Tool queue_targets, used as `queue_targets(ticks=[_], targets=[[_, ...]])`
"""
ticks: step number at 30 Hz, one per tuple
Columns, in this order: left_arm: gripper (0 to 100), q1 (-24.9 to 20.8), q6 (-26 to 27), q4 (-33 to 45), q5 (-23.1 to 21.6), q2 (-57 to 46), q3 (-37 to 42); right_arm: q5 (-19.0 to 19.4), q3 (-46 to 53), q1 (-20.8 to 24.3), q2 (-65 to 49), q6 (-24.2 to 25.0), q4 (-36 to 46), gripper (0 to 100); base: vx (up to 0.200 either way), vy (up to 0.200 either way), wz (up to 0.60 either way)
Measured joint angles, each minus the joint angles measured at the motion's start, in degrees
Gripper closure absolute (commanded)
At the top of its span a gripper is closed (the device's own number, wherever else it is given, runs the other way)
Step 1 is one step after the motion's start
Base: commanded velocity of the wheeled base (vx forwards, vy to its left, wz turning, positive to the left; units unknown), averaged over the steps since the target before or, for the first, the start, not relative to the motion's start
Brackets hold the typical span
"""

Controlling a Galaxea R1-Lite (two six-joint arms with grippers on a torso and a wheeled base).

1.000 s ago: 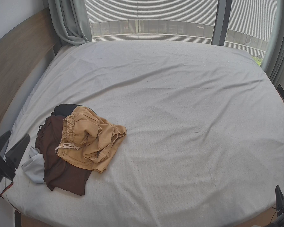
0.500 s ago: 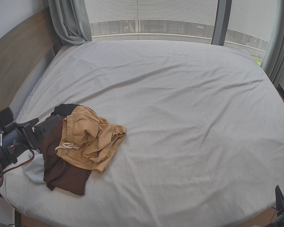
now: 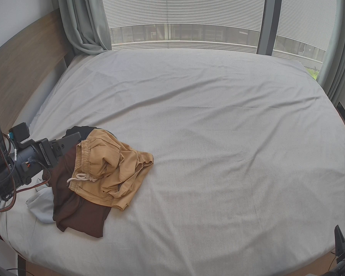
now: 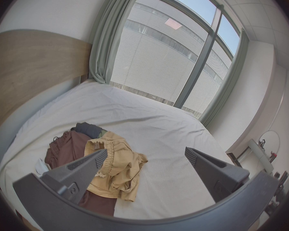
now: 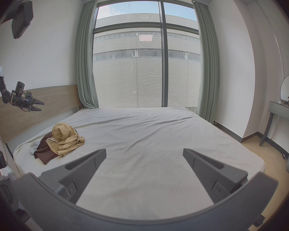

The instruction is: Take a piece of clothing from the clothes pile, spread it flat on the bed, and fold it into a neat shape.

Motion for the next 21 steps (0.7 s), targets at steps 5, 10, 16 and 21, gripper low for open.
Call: queue_targets(ticks=[5, 10, 16, 21], targets=[[0, 1.16, -4.52, -1.97, -2.29, 3.51, -0.07, 0.0, 0.0, 0.05, 0.0, 0.02, -0.02, 0, 0.0, 0.0, 0.0], [0, 1.88, -6.16, -6.81, -2.88, 7.56, -0.05, 0.0, 0.0, 0.05, 0.0, 0.07, -0.04, 0, 0.0, 0.0, 0.0], [0, 3.1, -6.49, -12.3, -3.56, 12.79, 0.09, 0.02, 0.0, 0.05, 0.0, 0.13, -0.04, 0, 0.0, 0.0, 0.0], [0, 4.36, -8.24, -15.27, -4.57, 17.07, -0.11, 0.0, 0.0, 0.05, 0.0, 0.16, -0.04, 0, 0.0, 0.0, 0.0]])
